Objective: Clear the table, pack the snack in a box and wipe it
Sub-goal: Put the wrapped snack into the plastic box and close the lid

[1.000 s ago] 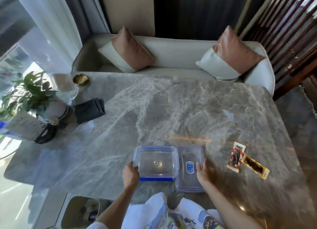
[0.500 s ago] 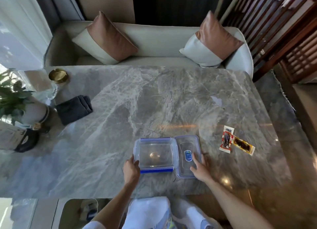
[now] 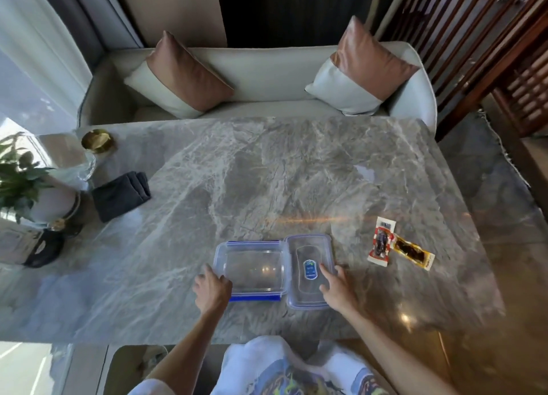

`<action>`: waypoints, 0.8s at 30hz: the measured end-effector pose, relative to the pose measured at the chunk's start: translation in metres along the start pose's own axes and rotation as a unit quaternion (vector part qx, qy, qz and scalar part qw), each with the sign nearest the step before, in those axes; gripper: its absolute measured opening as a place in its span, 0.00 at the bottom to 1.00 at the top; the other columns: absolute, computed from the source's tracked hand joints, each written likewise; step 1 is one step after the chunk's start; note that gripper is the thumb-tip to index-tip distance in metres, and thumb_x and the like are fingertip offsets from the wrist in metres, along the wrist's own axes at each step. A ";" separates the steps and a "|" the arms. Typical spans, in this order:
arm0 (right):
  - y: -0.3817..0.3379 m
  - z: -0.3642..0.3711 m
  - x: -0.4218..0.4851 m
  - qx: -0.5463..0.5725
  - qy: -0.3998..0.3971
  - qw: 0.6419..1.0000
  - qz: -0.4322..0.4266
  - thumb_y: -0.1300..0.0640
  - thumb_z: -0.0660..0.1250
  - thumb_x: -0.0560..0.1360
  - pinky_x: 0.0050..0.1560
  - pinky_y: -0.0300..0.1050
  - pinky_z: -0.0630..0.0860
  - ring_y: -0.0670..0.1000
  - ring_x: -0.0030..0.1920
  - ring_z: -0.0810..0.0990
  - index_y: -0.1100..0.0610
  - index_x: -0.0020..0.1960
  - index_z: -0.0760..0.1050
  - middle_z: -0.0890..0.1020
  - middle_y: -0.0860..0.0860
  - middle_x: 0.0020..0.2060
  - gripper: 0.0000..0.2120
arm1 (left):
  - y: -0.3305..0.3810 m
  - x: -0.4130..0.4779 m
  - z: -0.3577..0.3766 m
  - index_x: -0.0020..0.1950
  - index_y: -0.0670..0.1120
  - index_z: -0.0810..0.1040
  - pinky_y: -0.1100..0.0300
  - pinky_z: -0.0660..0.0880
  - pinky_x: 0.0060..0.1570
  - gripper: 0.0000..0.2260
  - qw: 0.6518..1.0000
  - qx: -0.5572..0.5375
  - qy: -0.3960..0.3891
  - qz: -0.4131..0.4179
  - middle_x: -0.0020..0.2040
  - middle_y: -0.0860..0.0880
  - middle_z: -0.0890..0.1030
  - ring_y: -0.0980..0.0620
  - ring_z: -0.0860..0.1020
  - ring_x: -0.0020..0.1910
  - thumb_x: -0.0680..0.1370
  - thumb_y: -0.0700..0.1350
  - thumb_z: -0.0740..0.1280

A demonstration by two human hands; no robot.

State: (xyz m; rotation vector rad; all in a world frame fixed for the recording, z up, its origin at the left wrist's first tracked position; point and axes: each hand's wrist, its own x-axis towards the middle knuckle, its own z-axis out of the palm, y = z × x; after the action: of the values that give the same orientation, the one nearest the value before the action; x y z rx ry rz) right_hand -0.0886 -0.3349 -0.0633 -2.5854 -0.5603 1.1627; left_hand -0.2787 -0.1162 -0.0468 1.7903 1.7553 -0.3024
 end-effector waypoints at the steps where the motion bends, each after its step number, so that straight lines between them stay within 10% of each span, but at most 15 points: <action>1: 0.008 -0.010 0.000 -0.004 0.020 1.000 -0.017 0.56 0.62 0.80 0.74 0.47 0.63 0.55 0.76 0.59 0.50 0.77 0.60 0.58 0.55 0.76 0.27 | 0.012 -0.008 0.003 0.70 0.43 0.63 0.43 0.70 0.61 0.23 0.999 0.010 0.027 -0.021 0.67 0.36 0.69 0.36 0.67 0.66 0.76 0.45 0.61; 6: 0.074 -0.094 0.023 0.071 0.150 0.985 -0.037 0.55 0.64 0.78 0.61 0.48 0.74 0.55 0.63 0.77 0.53 0.65 0.76 0.80 0.54 0.61 0.16 | 0.098 -0.039 0.041 0.71 0.42 0.65 0.47 0.69 0.62 0.25 0.980 0.091 0.124 0.125 0.64 0.38 0.73 0.38 0.70 0.63 0.74 0.39 0.62; 10: 0.142 -0.171 0.052 0.102 0.245 0.964 0.031 0.60 0.66 0.76 0.50 0.50 0.76 0.59 0.53 0.82 0.56 0.50 0.82 0.85 0.56 0.49 0.07 | 0.198 -0.073 0.097 0.65 0.43 0.73 0.50 0.71 0.58 0.19 0.973 0.092 0.047 0.209 0.59 0.39 0.79 0.39 0.75 0.59 0.75 0.38 0.58; 14: 0.188 -0.202 0.079 0.080 0.206 0.974 0.053 0.55 0.72 0.72 0.53 0.48 0.77 0.57 0.54 0.82 0.54 0.51 0.83 0.86 0.54 0.50 0.08 | 0.277 -0.114 0.162 0.50 0.41 0.78 0.48 0.76 0.51 0.11 0.973 0.064 -0.062 0.212 0.55 0.36 0.81 0.36 0.79 0.55 0.75 0.38 0.57; 24: 0.219 -0.187 0.098 -0.055 0.114 0.991 0.042 0.52 0.74 0.69 0.63 0.48 0.67 0.56 0.61 0.74 0.52 0.58 0.77 0.80 0.52 0.57 0.19 | 0.329 -0.149 0.254 0.56 0.39 0.74 0.49 0.73 0.52 0.16 0.980 0.039 -0.149 0.124 0.55 0.39 0.80 0.38 0.77 0.57 0.72 0.46 0.68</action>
State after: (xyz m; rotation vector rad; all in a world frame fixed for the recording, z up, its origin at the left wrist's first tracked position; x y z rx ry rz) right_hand 0.1650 -0.5004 -0.0888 -2.8100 -0.4823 0.8642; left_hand 0.0873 -0.3611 -0.0797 1.8843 1.3145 -0.5114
